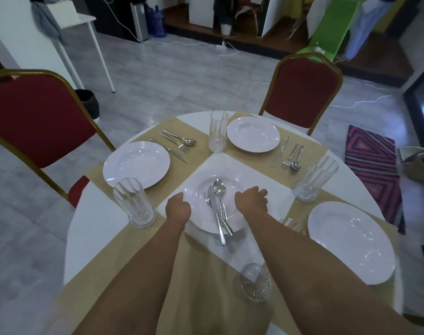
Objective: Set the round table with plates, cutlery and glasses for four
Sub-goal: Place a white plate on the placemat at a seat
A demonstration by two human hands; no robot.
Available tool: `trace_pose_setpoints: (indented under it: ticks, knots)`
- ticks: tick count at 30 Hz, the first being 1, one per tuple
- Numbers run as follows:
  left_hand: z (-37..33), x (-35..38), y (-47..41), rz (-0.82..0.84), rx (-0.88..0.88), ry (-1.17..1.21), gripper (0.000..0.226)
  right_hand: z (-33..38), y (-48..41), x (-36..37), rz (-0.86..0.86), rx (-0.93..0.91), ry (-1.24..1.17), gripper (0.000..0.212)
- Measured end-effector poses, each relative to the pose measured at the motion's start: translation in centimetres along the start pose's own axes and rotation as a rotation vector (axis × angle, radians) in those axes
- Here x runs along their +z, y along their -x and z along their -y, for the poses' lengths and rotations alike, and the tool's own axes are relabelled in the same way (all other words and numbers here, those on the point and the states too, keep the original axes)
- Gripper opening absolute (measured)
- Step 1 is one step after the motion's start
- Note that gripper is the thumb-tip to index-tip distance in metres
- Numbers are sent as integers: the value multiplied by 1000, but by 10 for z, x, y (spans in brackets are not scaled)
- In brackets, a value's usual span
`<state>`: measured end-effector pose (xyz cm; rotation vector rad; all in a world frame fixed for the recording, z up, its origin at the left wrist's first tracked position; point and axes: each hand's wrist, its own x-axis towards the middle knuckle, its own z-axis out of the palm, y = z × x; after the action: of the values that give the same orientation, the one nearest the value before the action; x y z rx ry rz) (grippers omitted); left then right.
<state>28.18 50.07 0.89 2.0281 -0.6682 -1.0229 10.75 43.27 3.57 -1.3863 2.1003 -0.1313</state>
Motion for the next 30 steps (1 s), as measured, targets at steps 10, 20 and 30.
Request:
trace_pose_setpoints:
  ticks: [10,20,30]
  knots:
    - [13,-61,47,11,108,38,38,-3,86,-4,-50,-49,10,48]
    - [48,-121,90,46,161,-68,40,-27,171,21,-48,-29,-56,44]
    - [104,-149,107,131,191,-233,33,-65,239,69,-28,130,-192,46]
